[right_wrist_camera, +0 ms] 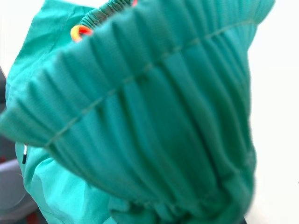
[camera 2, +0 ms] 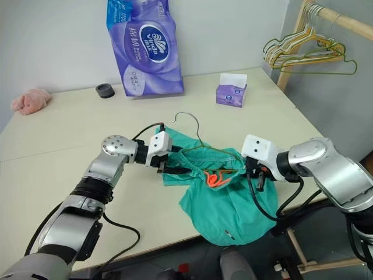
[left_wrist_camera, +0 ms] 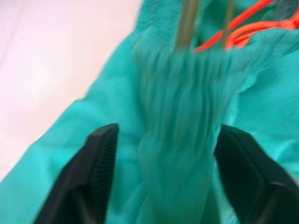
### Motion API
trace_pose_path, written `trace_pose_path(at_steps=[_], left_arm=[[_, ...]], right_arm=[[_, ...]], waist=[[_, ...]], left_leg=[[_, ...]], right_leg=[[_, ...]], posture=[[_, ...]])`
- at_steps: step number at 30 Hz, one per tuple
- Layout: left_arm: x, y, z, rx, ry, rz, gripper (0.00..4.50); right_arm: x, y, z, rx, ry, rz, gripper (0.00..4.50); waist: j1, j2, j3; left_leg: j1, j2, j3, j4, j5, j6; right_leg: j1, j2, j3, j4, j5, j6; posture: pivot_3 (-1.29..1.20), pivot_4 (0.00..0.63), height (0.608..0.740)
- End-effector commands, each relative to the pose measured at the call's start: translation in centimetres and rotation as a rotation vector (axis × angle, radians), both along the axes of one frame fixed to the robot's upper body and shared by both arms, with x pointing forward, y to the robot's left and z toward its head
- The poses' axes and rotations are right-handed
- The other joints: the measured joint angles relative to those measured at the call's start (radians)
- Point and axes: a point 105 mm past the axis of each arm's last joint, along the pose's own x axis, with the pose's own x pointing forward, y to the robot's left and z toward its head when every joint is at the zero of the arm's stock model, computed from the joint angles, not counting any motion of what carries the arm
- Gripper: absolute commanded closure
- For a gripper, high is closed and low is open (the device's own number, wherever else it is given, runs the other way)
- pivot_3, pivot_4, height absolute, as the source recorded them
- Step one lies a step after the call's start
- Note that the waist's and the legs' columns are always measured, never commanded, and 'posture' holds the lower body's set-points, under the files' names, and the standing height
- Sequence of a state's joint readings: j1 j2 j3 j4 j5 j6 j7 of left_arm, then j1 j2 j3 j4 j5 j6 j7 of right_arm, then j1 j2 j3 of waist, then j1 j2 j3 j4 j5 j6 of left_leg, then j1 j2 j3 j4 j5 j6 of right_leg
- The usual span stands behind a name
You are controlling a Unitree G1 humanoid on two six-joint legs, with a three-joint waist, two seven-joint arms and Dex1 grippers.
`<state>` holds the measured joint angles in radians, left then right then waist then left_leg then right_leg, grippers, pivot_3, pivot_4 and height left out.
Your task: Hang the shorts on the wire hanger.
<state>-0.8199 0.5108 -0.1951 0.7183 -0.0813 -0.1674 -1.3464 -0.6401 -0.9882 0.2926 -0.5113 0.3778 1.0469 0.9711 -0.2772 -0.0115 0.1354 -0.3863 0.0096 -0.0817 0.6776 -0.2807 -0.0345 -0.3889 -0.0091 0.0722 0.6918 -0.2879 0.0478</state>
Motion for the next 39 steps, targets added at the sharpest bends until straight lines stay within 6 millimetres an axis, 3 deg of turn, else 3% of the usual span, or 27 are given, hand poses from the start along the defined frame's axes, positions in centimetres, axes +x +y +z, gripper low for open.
trace_pose_path(at_steps=[1, 7, 14, 17, 20, 25, 28, 34, 39], left_arm=[[1.6, 1.6, 1.6, -0.002, -0.091, 0.086, 0.82], [3.5, 2.4, 2.7, -0.043, -0.176, 0.199, 0.82], [4.4, 1.2, 5.6, -0.238, -0.125, 0.236, 0.82], [3.7, 0.4, 6.7, -0.319, -0.002, 0.176, 0.82], [1.7, 0.0, 6.9, -0.3, 0.112, 0.051, 0.82], [1.0, 0.8, 6.6, -0.18, 0.062, 0.025, 0.82], [1.3, 0.9, 7.2, -0.17, 0.012, 0.041, 0.04], [1.7, 1.7, 7.9, -0.163, -0.027, 0.059, 0.04], [3.9, 3.6, 10.7, -0.246, -0.099, 0.216, 0.04]], right_arm=[[-0.3, -0.2, 1.6, 0.025, -0.052, 0.002, 4.5], [-0.8, -0.8, 2.1, 0.025, -0.059, -0.011, 4.5], [-1.0, -1.1, 1.8, 0.038, -0.054, -0.033, 4.5], [-0.9, -1.1, 1.4, 0.039, -0.064, -0.045, 4.5], [-0.8, -1.1, 1.3, 0.048, -0.063, -0.054, 4.5], [-0.8, -1.4, 1.1, 0.049, -0.055, -0.063, 4.5], [-0.9, -1.7, 1.0, 0.034, -0.054, -0.061, 4.5], [-1.0, -2.1, 0.9, 0.022, -0.052, -0.059, 4.5], [-1.0, -3.8, 0.5, 0.044, -0.018, -0.148, 4.5]], waist=[[0.0, 0.0, 0.0], [0.001, 0.0, 0.0], [0.001, 0.0, 0.0], [-0.001, 0.0, 0.0], [-0.003, 0.0, 0.0], [-0.003, 0.0, 0.0], [0.0, 0.0, 0.0], [0.002, 0.0, 0.0], [0.002, 0.0, 0.0]], left_leg=[[0.0, 0.0, 0.0, 0.0, 0.0, 0.0], [0.0, 0.0, 0.0, 0.0, 0.0, 0.0], [0.0, -0.001, 0.0, 0.0, 0.0, 0.0], [0.0, -0.001, 0.0, 0.0, 0.0, 0.0], [-0.001, 0.0, 0.001, 0.0, 0.0, 0.0], [0.0, 0.0, 0.0, 0.0, 0.0, 0.0], [0.001, 0.0, 0.0, 0.0, 0.0, 0.0], [0.0, 0.0, 0.0, 0.0, 0.0, 0.0], [0.0, -0.001, 0.001, 0.0, 0.0, 0.0]], right_leg=[[0.0, 0.0, 0.0, 0.0, 0.0, 0.0], [0.0, 0.0, 0.0, 0.0, 0.0, 0.0], [0.0, -0.001, 0.0, 0.0, 0.0, 0.0], [0.0, 0.0, 0.0, 0.0, 0.0, 0.0], [0.0, 0.0, 0.0, 0.001, 0.0, 0.0], [0.0, 0.001, 0.0, 0.001, 0.0, 0.0], [0.0, 0.0, 0.0, 0.001, 0.0, 0.0], [0.0, 0.0, 0.0, 0.001, 0.0, 0.0], [0.0, 0.0, 0.0, 0.001, 0.0, 0.0]], posture=[[-0.29, 0.068, 0.74], [-0.29, 0.068, 0.74], [-0.3, 0.07, 0.74], [-0.3, 0.071, 0.74], [-0.3, 0.072, 0.74], [-0.29, 0.07, 0.74], [-0.29, 0.065, 0.74], [-0.29, 0.063, 0.74], [-0.29, 0.062, 0.74]])
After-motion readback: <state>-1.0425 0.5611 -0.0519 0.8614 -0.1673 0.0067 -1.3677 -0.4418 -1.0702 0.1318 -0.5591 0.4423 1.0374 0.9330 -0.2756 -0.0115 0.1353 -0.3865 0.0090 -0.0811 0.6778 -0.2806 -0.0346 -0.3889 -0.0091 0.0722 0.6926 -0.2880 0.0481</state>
